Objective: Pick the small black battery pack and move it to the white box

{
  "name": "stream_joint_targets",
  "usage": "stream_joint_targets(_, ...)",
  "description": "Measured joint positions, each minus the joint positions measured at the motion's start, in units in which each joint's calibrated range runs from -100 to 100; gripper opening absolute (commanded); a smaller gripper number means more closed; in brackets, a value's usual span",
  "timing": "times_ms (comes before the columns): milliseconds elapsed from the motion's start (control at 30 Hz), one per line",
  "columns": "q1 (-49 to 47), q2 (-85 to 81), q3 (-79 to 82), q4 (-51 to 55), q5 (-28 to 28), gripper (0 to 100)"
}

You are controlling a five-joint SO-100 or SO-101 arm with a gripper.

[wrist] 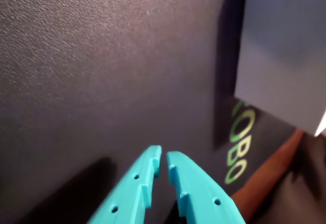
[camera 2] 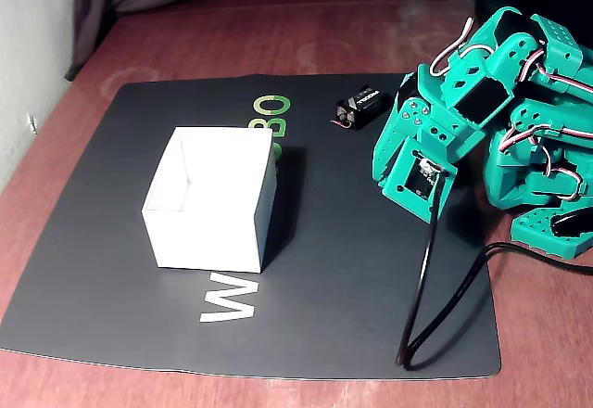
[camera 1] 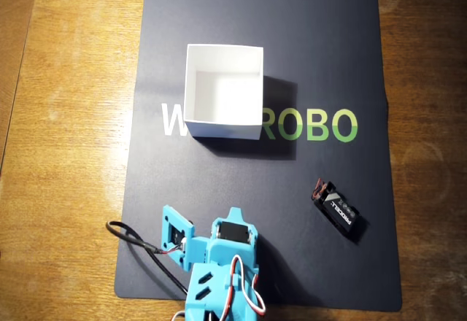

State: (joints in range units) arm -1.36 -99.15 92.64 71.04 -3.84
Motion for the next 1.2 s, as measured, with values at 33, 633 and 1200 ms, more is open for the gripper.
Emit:
stream_joint_targets(33, -1.5, 0.0, 0.0, 0.0, 0.0, 1)
stream_joint_targets(633, -1.6, 0.5, -0.1, 0.0, 3.2, 1)
stream_joint_targets(1200, 1.7, 43.1, -36.4, -0.4, 4.9, 1)
